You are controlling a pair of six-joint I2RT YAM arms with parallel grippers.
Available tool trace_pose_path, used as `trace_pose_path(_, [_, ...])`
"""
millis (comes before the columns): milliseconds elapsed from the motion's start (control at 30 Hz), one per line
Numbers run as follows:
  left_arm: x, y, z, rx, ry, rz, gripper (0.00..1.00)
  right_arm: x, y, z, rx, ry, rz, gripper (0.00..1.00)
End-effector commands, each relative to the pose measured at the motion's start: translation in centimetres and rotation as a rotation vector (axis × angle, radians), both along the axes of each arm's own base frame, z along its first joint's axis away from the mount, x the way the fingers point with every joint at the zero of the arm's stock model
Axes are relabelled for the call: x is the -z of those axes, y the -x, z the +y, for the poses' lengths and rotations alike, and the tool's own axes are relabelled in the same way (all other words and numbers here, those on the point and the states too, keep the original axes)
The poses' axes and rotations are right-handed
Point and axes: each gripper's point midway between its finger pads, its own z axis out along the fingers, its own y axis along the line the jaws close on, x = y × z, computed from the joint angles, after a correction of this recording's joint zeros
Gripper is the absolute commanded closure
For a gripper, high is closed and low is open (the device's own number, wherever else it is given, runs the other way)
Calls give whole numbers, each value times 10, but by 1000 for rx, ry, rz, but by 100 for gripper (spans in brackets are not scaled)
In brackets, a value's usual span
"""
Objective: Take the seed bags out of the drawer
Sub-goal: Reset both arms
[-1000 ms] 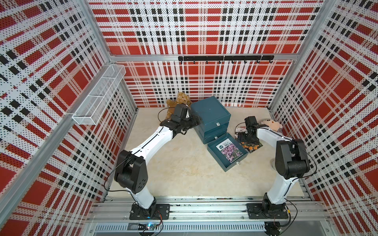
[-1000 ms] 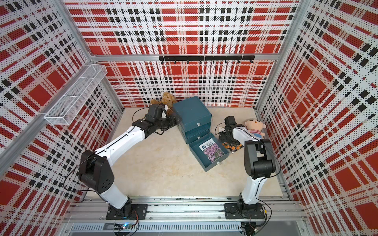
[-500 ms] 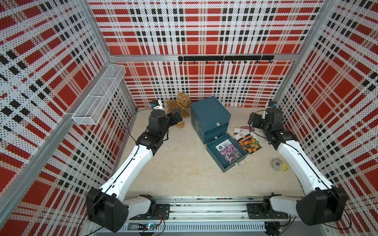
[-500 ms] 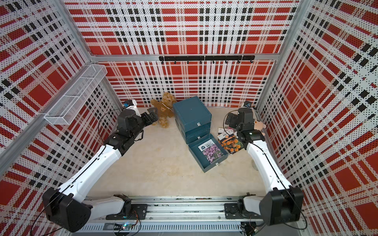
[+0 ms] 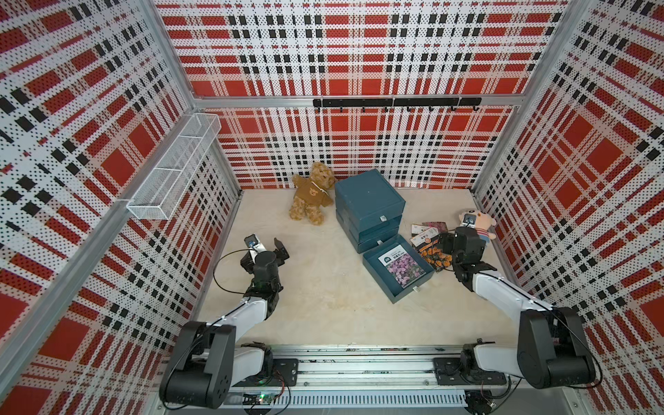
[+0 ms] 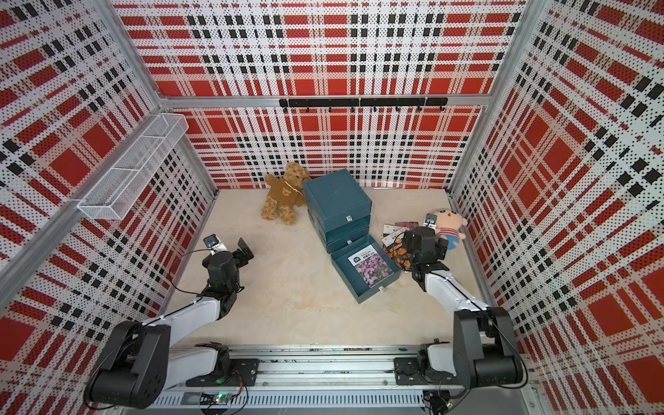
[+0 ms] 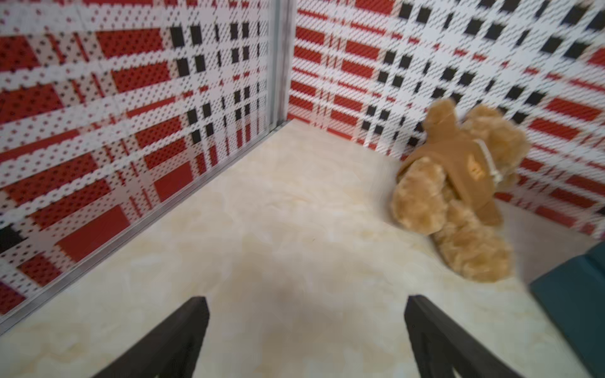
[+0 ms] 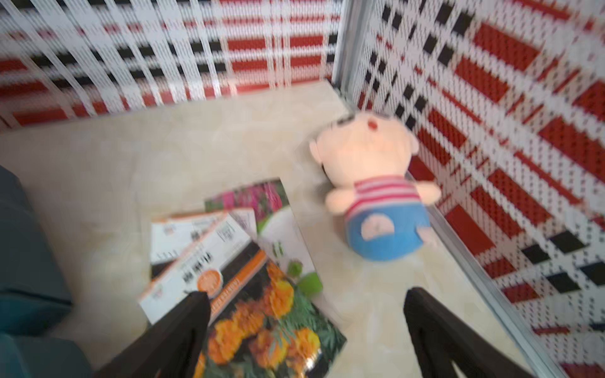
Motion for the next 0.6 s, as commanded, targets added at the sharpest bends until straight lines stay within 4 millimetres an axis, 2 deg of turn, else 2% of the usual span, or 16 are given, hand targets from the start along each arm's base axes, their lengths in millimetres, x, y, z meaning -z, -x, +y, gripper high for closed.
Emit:
trace_pose_path(0, [-27, -6, 13, -36, -39, -150, 1, -20, -5, -6, 17, 31, -173, 0])
trace_pose_path(67, [-27, -10, 16, -47, -50, -176, 1, -12, 2, -7, 9, 40, -214, 0])
trace_pose_path(133, [-26, -24, 7, 20, -116, -135, 1, -3, 5, -7, -4, 48, -236, 0])
trace_pose_path(200, [-33, -29, -2, 79, -163, -170, 1, -7, 4, -4, -22, 36, -268, 0])
trace_pose_path(233, [-27, -29, -3, 91, -160, -159, 1, -11, 4, -2, -45, 27, -310, 0])
trace_pose_path(333, [-21, -13, -2, 86, -157, -213, 1, -8, 3, 1, -77, 23, -330, 0])
trace_pose_path(400, [-28, -5, 0, 76, -156, -276, 1, -2, -1, 6, -115, 17, -330, 0])
trace_pose_path(500, [-24, -10, -5, 108, -162, -249, 1, 9, -14, 30, -264, 24, -287, 0])
trace_pose_path(567, [-25, -13, -3, 108, -154, -250, 1, 10, -12, 31, -271, 23, -294, 0])
